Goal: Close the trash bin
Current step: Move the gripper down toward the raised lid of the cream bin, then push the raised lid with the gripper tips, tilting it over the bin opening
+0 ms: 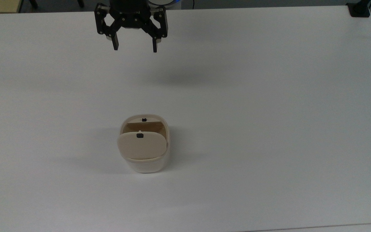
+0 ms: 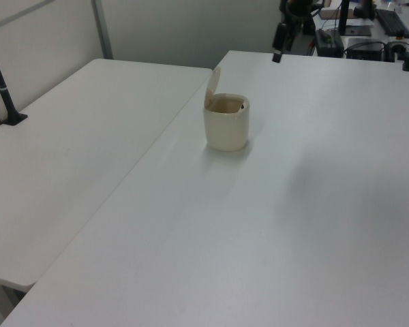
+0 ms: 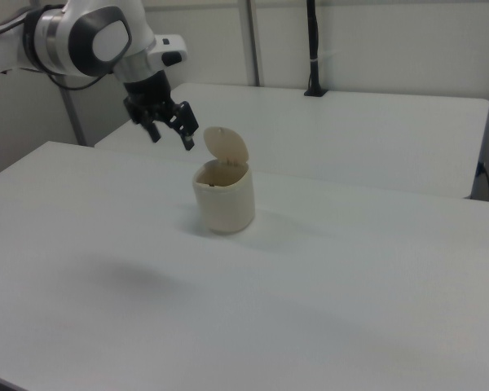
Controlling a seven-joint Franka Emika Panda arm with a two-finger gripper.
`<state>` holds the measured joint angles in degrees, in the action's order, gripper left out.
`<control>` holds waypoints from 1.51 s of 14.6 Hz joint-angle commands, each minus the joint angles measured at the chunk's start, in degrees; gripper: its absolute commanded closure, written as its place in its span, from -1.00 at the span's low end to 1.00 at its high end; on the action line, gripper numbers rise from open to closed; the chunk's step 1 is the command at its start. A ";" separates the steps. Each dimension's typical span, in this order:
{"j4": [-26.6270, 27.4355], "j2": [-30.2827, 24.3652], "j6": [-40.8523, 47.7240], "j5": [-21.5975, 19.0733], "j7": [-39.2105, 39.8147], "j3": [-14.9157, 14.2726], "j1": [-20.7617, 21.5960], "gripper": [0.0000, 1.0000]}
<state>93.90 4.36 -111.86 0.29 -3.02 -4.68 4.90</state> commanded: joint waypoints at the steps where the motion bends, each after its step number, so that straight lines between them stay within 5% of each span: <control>1: -2.22 4.06 -9.66 -0.03 -13.71 -0.60 2.03 -0.59; 3: -5.02 6.09 -12.85 -0.20 -21.20 -0.51 2.22 -0.31; 8: -10.66 11.27 -18.12 -0.11 -41.07 -0.60 2.13 1.00; 14: -12.77 16.55 -27.52 -0.29 -57.08 -1.21 1.60 1.00; 22: -13.83 20.60 -33.50 -0.29 -61.48 -1.21 1.60 1.00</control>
<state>81.38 23.41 -142.53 0.28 -61.15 -5.21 6.09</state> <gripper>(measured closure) 0.991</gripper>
